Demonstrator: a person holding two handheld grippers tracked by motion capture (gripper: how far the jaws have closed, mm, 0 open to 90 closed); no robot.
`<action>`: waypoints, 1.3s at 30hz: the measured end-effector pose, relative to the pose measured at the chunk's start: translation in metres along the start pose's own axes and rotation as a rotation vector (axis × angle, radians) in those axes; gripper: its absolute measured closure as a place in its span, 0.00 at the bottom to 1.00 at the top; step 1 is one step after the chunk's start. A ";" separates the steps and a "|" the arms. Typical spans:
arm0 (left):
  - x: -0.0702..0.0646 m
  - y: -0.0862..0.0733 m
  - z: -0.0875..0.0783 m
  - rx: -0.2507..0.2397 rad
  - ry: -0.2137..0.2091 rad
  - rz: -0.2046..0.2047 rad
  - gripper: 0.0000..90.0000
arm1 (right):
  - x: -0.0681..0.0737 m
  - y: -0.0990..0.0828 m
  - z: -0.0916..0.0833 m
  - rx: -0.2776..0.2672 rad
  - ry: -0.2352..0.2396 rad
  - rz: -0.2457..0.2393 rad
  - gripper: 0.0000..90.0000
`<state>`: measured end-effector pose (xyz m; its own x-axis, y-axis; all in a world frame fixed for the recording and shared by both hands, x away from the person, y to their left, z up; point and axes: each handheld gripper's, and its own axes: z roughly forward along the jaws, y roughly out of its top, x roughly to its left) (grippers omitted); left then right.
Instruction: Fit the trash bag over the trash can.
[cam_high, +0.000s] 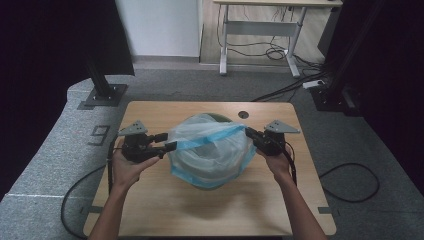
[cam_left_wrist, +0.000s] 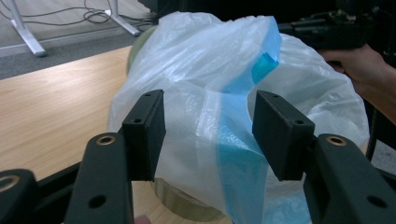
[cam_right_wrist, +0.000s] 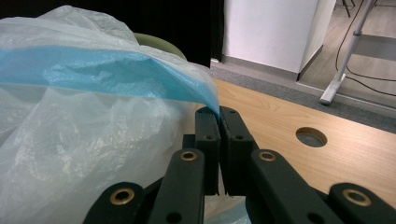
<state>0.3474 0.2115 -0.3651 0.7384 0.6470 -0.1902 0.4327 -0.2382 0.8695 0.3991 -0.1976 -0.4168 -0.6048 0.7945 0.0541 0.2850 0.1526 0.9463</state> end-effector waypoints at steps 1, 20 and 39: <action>-0.003 0.000 -0.001 -0.001 -0.005 0.007 0.48 | 0.000 0.000 0.000 0.000 -0.001 0.001 0.95; -0.022 -0.009 -0.011 0.037 -0.019 0.066 0.48 | -0.003 0.004 -0.004 0.007 -0.003 0.019 0.96; -0.017 -0.021 -0.002 0.066 -0.044 0.030 0.82 | -0.002 0.005 -0.002 0.016 -0.004 0.016 0.96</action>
<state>0.3248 0.2074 -0.3792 0.7731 0.6065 -0.1854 0.4419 -0.3054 0.8435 0.3999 -0.1995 -0.4120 -0.5971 0.7993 0.0675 0.3066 0.1496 0.9400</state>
